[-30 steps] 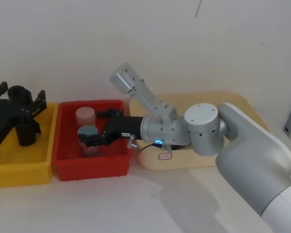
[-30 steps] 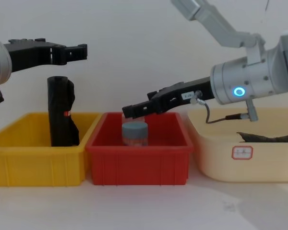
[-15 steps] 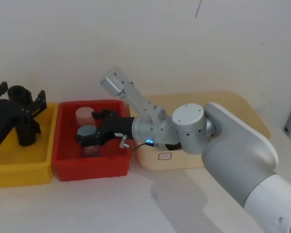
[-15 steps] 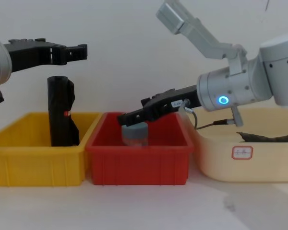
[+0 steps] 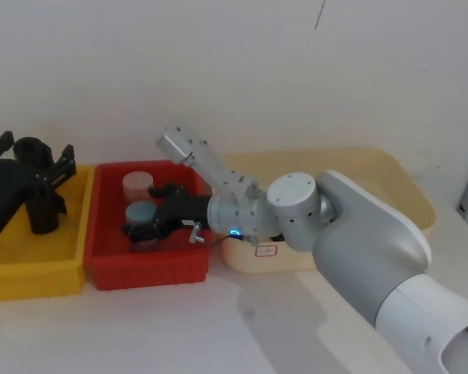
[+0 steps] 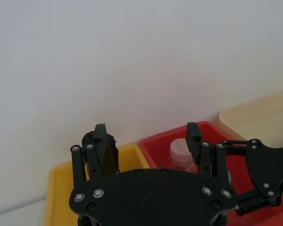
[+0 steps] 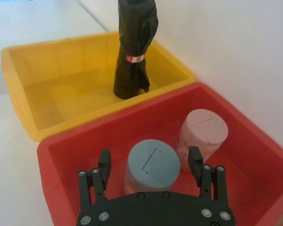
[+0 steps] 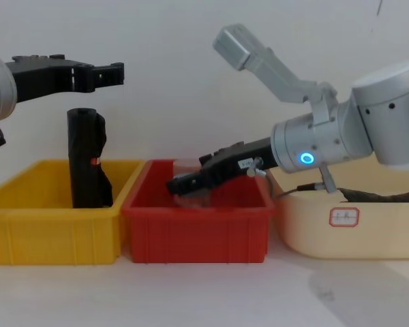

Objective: Pick up the garbage bag with the one hand and transfer it to the other hand.

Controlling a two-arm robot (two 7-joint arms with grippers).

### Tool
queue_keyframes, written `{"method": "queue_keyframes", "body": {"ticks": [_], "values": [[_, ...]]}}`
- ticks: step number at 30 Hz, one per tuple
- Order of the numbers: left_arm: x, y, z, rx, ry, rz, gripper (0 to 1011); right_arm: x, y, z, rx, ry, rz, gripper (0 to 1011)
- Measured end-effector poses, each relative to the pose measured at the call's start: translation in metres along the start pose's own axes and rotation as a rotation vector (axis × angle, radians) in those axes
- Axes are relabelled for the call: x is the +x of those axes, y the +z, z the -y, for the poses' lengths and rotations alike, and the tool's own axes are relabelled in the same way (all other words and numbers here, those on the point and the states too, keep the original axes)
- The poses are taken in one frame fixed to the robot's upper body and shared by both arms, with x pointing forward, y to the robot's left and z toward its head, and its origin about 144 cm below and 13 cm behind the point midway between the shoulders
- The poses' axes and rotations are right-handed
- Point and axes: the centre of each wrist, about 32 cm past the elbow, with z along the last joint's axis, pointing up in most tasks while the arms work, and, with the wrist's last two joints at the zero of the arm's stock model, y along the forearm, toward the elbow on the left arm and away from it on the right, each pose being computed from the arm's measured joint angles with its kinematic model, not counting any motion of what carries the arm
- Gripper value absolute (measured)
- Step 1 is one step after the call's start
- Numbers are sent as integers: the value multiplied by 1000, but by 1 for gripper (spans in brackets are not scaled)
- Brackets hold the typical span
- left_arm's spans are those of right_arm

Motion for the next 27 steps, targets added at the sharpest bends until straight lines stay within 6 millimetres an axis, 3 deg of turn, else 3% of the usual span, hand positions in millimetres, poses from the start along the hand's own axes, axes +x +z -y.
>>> {"method": "queue_keyframes", "body": {"ticks": [8, 20, 27], "values": [[0, 0, 0, 0, 0, 0, 1002, 0, -6, -5, -14, 7, -2, 965], [0, 0, 0, 0, 0, 0, 1001, -1, -6, -7, 32, 0, -25, 660], [0, 0, 0, 0, 0, 0, 1001, -1, 0, -4, 88, -22, -71, 660]]}}
